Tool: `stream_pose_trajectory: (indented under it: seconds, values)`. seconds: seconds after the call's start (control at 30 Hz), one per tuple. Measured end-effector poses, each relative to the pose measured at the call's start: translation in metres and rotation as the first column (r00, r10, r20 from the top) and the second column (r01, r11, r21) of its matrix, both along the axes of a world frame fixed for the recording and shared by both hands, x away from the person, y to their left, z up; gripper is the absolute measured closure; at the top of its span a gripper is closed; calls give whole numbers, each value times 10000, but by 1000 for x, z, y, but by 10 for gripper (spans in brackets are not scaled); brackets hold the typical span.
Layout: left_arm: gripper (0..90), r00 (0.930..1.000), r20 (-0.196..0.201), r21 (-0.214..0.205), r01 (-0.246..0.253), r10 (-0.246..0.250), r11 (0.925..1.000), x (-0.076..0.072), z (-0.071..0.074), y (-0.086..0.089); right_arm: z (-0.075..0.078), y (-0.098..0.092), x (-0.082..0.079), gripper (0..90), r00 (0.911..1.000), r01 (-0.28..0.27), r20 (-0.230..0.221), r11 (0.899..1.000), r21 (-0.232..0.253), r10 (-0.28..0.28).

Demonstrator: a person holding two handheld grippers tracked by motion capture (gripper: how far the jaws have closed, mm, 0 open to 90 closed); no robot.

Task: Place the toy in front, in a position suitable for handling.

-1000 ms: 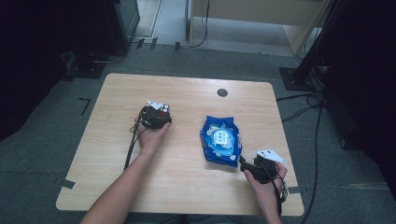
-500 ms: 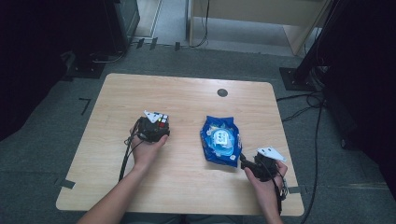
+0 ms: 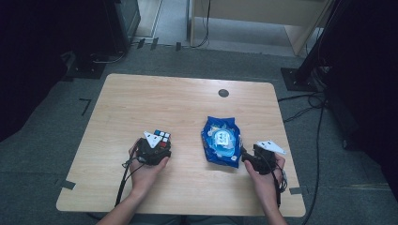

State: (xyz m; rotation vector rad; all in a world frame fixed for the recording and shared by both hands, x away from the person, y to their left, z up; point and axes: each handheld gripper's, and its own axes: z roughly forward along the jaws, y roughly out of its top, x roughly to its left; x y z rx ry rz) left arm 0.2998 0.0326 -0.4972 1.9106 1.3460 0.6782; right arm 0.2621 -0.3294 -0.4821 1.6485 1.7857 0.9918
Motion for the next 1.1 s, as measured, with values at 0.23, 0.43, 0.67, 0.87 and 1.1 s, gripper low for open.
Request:
stream_pose_trajectory:
  seconds: [0.23, 0.43, 0.67, 0.87, 1.1]
  values:
    - [339, 9996, -261, -11, 45, -46, 10000, -2, -11, -2, -8, -2, 22, 436, 9984, 295, -500, 9976, 624, -264]
    - [290, 9987, -399, -57, 319, -321, 9995, -2, -11, -3, -13, -6, 33, 386, 9943, 793, -799, 9905, 1125, -706]
    - [135, 9976, 319, -512, 638, -622, 9966, -16, 9, 10, -19, -13, 40, 532, 9902, 606, -1352, 9798, 1906, -349]
    - [138, 9923, 1057, -803, 729, -642, 9941, -34, 31, 43, -23, -14, 43, 783, 9897, -154, -1329, 9639, 2658, 525]
    - [140, 9926, 1213, -957, 86, 31, 9954, -50, 36, 87, -21, -1, 46, 851, 9896, -505, -1200, 9737, 2222, 788]
